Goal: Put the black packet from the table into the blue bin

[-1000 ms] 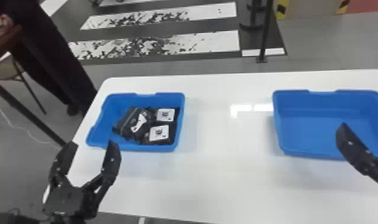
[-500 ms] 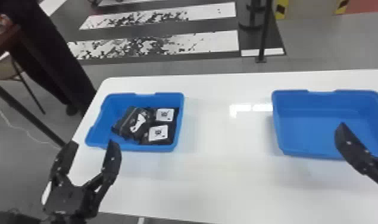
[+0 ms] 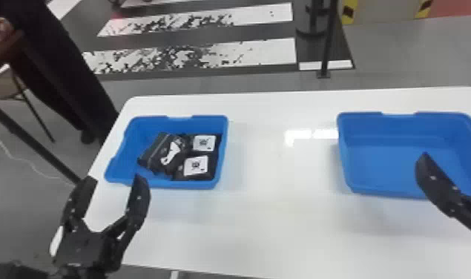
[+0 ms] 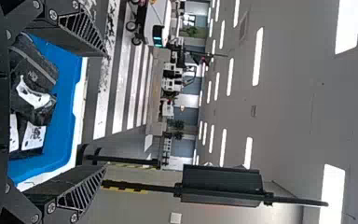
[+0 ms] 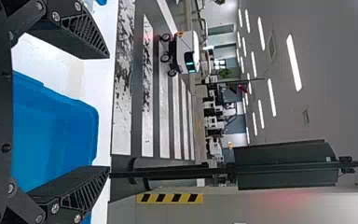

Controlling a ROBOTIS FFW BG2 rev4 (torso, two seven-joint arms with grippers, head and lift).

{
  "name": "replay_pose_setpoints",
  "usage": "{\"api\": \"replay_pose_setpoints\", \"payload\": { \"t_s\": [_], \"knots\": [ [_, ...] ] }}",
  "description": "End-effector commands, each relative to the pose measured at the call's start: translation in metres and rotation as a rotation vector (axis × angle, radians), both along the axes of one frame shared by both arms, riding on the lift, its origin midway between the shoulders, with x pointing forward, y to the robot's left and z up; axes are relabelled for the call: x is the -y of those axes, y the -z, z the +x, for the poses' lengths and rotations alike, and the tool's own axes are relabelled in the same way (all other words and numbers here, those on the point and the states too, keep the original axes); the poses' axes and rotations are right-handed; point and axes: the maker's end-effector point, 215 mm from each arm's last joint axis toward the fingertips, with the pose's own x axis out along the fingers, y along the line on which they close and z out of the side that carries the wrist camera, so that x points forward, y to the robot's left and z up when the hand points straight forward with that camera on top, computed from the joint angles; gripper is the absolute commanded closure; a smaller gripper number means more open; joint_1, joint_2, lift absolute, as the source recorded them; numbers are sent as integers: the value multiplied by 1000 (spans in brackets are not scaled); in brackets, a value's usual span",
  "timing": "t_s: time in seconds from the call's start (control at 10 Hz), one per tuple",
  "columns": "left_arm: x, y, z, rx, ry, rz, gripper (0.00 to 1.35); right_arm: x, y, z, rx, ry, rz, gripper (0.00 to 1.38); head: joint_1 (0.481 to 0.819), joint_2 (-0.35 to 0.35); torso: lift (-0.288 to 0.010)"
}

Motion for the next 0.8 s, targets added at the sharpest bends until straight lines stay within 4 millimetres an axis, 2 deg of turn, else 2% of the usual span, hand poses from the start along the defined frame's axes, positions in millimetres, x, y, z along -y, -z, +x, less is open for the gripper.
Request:
{"api": "replay_pose_setpoints", "payload": {
  "t_s": [0.0,0.7],
  "knots": [
    [0,0,0,2,-4,-4,173,0,-1,1,2,0,-2,173,695,174,-110],
    [0,0,0,3,-5,-6,173,0,-2,1,5,-1,2,173,695,175,-110]
  ]
}}
